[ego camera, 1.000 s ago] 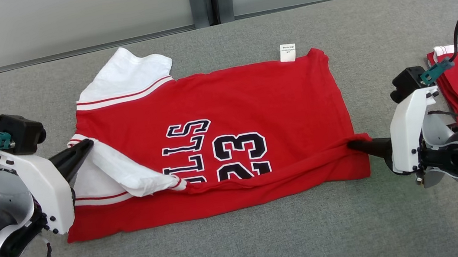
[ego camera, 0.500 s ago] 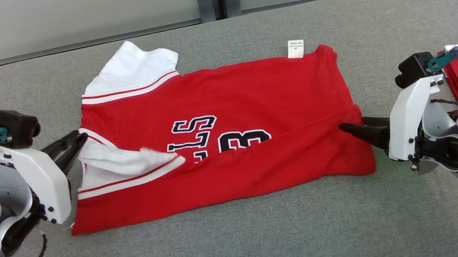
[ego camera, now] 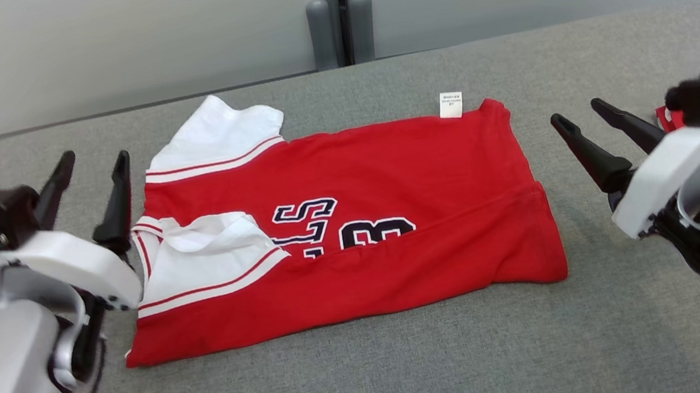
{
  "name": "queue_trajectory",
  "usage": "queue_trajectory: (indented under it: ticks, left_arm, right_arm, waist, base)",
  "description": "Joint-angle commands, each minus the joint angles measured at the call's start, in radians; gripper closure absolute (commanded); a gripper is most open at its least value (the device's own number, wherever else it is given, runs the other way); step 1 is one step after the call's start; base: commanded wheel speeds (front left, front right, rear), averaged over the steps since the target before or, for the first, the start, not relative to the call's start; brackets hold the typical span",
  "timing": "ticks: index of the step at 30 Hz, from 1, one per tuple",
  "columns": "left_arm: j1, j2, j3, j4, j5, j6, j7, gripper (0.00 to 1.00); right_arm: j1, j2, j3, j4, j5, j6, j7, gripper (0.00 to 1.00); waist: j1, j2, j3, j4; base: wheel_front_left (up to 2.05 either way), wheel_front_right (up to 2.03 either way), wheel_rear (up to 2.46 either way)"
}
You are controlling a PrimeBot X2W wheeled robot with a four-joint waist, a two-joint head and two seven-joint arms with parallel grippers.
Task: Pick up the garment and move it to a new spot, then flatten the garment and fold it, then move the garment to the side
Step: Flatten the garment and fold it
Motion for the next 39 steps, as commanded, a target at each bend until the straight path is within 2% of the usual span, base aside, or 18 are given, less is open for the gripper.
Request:
queue_trajectory:
  ticks: [1,3,5,7,9,12,13,16,20,21,26,33,39]
  left_arm:
    - [0.046,-0.029,0.027,-0.004,-0.013,0.027,-0.061,0.00]
    - [0.085,-0.063,0.066,-0.028,-0.025,0.057,-0.103,0.00]
    - [0.130,-0.086,0.105,-0.056,-0.001,0.092,-0.119,0.00]
    - [0.172,-0.115,0.181,-0.127,0.075,0.135,-0.122,0.00]
    - [0.248,-0.151,0.240,-0.204,0.192,0.174,-0.121,0.00]
    - [0.357,-0.221,0.327,-0.283,0.316,0.195,-0.121,0.00]
    - [0.419,-0.272,0.379,-0.309,0.376,0.194,-0.121,0.00]
    - [0.500,-0.354,0.461,-0.324,0.434,0.164,-0.121,0.00]
    - [0.568,-0.426,0.548,-0.297,0.529,0.121,-0.121,0.00]
    - [0.568,-0.426,0.548,-0.297,0.529,0.121,-0.121,0.00]
    - [0.611,-0.475,0.594,-0.184,0.606,0.098,-0.122,0.00]
    - [0.570,-0.499,0.650,-0.034,0.644,0.099,-0.122,0.00]
    - [0.499,-0.486,0.693,0.171,0.680,0.160,-0.121,0.00]
  right_arm:
    - [0.036,0.002,-0.005,0.011,-0.040,0.000,-0.100,0.00]
    - [0.054,0.002,-0.029,0.035,-0.098,0.000,-0.173,0.00]
    - [0.083,0.013,-0.075,0.046,-0.157,0.000,-0.194,0.00]
    - [0.108,0.025,-0.212,0.007,-0.253,0.000,-0.196,0.00]
    - [0.199,0.050,-0.357,-0.035,-0.363,0.000,-0.195,0.00]
    - [0.327,0.117,-0.559,-0.138,-0.529,0.000,-0.195,0.00]
    - [0.423,0.180,-0.668,-0.201,-0.616,0.000,-0.195,0.00]
    - [0.544,0.268,-0.786,-0.284,-0.727,0.000,-0.195,0.00]
    - [0.650,0.352,-0.840,-0.353,-0.842,0.000,-0.195,0.00]
    - [0.650,0.352,-0.840,-0.353,-0.842,0.000,-0.195,0.00]
    - [0.719,0.430,-0.872,-0.347,-0.867,0.000,-0.195,0.00]
    - [0.719,0.441,-0.861,-0.351,-0.867,0.000,-0.195,0.00]
    - [0.704,0.428,-0.841,-0.337,-0.848,0.000,-0.195,0.00]
  waist:
    - [0.0000,0.0000,-0.023,0.003]
    - [0.0000,0.0000,-0.038,0.008]
    - [0.0000,0.0000,-0.049,0.013]
    - [0.0000,0.0000,-0.053,0.015]
    - [0.0000,0.0000,-0.058,0.018]
    - [0.0000,0.0000,-0.068,0.022]
    - [0.0000,0.0000,-0.074,0.024]
    - [0.0000,0.0000,-0.081,0.025]
    - [0.0000,0.0000,-0.088,0.023]
    - [0.0000,0.0000,-0.088,0.023]
    - [0.0000,0.0000,-0.097,0.011]
    - [0.0000,0.0000,-0.085,-0.010]
    - [0.0000,0.0000,-0.074,-0.029]
  base:
    - [0.00,0.00,0.00]
    - [0.00,0.00,0.00]
    - [0.00,0.00,0.00]
    - [0.00,0.00,0.00]
    - [0.00,0.00,0.00]
    - [0.00,0.00,0.00]
    - [0.00,0.00,0.00]
    - [0.00,0.00,0.00]
    - [0.00,0.00,0.00]
    - [0.00,0.00,0.00]
    - [0.00,0.00,0.00]
    - [0.00,0.00,0.00]
    - [0.00,0.00,0.00]
